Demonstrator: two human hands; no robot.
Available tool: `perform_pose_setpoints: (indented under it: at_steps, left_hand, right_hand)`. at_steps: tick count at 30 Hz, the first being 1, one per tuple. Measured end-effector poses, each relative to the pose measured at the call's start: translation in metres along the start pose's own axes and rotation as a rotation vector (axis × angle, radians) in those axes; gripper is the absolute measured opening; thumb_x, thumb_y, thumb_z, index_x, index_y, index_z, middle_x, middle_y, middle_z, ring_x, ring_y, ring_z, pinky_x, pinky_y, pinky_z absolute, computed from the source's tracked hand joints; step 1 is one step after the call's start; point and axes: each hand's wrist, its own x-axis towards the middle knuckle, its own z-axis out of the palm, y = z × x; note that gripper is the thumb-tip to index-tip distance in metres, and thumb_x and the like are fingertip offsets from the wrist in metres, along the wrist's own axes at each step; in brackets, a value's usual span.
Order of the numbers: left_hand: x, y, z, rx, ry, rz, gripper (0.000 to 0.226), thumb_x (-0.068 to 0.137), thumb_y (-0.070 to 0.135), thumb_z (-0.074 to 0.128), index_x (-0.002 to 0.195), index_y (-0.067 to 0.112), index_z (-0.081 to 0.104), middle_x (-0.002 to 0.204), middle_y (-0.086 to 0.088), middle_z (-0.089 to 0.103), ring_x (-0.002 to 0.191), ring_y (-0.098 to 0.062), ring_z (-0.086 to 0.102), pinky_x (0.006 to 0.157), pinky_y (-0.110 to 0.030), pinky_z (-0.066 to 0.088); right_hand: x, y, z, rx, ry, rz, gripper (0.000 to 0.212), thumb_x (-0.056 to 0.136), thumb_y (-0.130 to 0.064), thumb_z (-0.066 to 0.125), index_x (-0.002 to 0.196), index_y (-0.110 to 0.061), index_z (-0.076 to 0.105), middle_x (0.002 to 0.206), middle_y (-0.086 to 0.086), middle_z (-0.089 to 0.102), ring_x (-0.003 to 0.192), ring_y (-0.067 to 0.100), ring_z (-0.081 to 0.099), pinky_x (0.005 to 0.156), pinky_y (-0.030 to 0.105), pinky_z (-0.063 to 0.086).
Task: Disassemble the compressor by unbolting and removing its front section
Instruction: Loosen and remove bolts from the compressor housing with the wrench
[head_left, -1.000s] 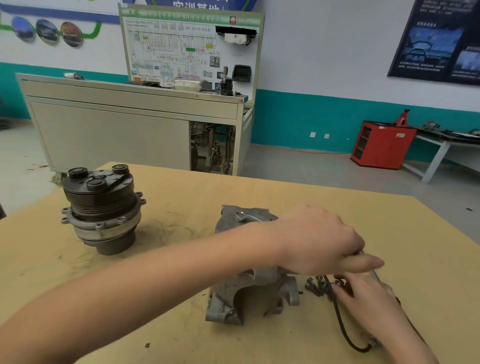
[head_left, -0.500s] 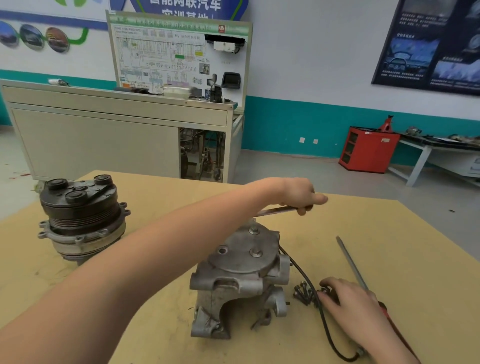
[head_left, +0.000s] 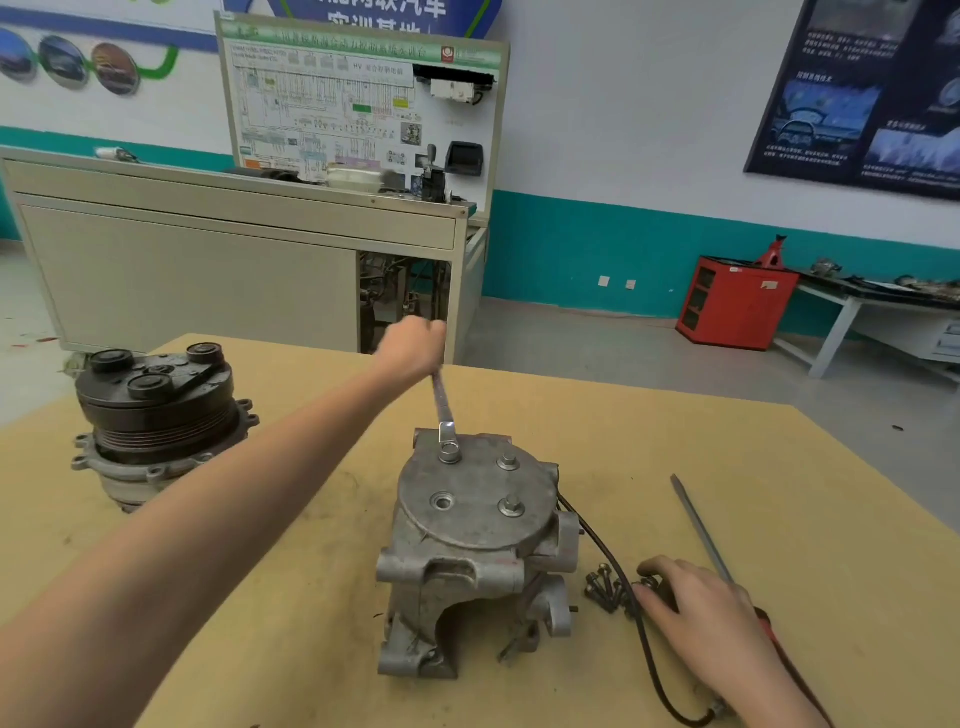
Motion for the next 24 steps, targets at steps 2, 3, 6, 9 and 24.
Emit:
perform_pose_setpoints:
  at_steps: [2, 3, 6, 9, 24]
  left_hand:
    - [-0.006, -0.025, -0.019, -0.069, 0.105, 0.032, 0.036, 0.098, 0.018, 0.034, 0.078, 0.003, 0.06, 0.079, -0.012, 0.061, 0.069, -0.021, 0.051, 0.061, -0.032, 0.042]
    - [-0.011, -0.036, -0.027, -0.086, 0.152, 0.06, 0.036, 0.097, 0.015, 0.035, 0.071, 0.006, 0.057, 0.072, -0.008, 0.058, 0.066, -0.019, 0.048, 0.055, -0.03, 0.038]
    - [-0.033, -0.065, -0.045, -0.14, 0.279, 0.149, 0.036, 0.097, 0.015, 0.036, 0.066, 0.013, 0.054, 0.064, -0.003, 0.053, 0.06, -0.017, 0.045, 0.05, -0.03, 0.032]
    - [-0.051, -0.08, -0.053, -0.231, 0.333, 0.219, 0.034, 0.101, 0.017, 0.035, 0.077, 0.017, 0.058, 0.066, 0.001, 0.055, 0.056, -0.012, 0.046, 0.047, -0.019, 0.035]
    - [-0.16, -0.105, -0.093, -0.329, 0.507, 0.511, 0.028, 0.099, 0.031, 0.042, 0.091, 0.025, 0.068, 0.085, 0.023, 0.07, 0.076, 0.002, 0.062, 0.069, -0.011, 0.047]
  right_hand:
    - [0.0, 0.0, 0.0, -0.007, -0.001, -0.01, 0.033, 0.097, -0.049, 0.035, 0.125, -0.038, 0.046, 0.122, -0.02, 0.054, 0.114, 0.001, 0.048, 0.102, 0.031, 0.033]
    - [0.0, -0.001, 0.0, -0.01, 0.0, -0.014, 0.033, 0.097, -0.049, 0.035, 0.126, -0.038, 0.045, 0.122, -0.02, 0.054, 0.115, 0.001, 0.047, 0.102, 0.031, 0.033]
    - [-0.001, -0.003, 0.0, -0.025, 0.001, -0.02, 0.032, 0.097, -0.048, 0.034, 0.126, -0.038, 0.045, 0.122, -0.021, 0.054, 0.114, 0.001, 0.048, 0.1, 0.031, 0.033]
    - [-0.001, -0.004, 0.0, -0.032, 0.003, -0.016, 0.033, 0.097, -0.048, 0.036, 0.126, -0.037, 0.046, 0.124, -0.02, 0.054, 0.115, 0.002, 0.048, 0.099, 0.03, 0.034]
    - [-0.001, -0.002, 0.004, -0.008, 0.019, 0.003, 0.032, 0.095, -0.047, 0.042, 0.123, -0.034, 0.051, 0.12, -0.016, 0.058, 0.113, 0.006, 0.05, 0.095, 0.03, 0.037]
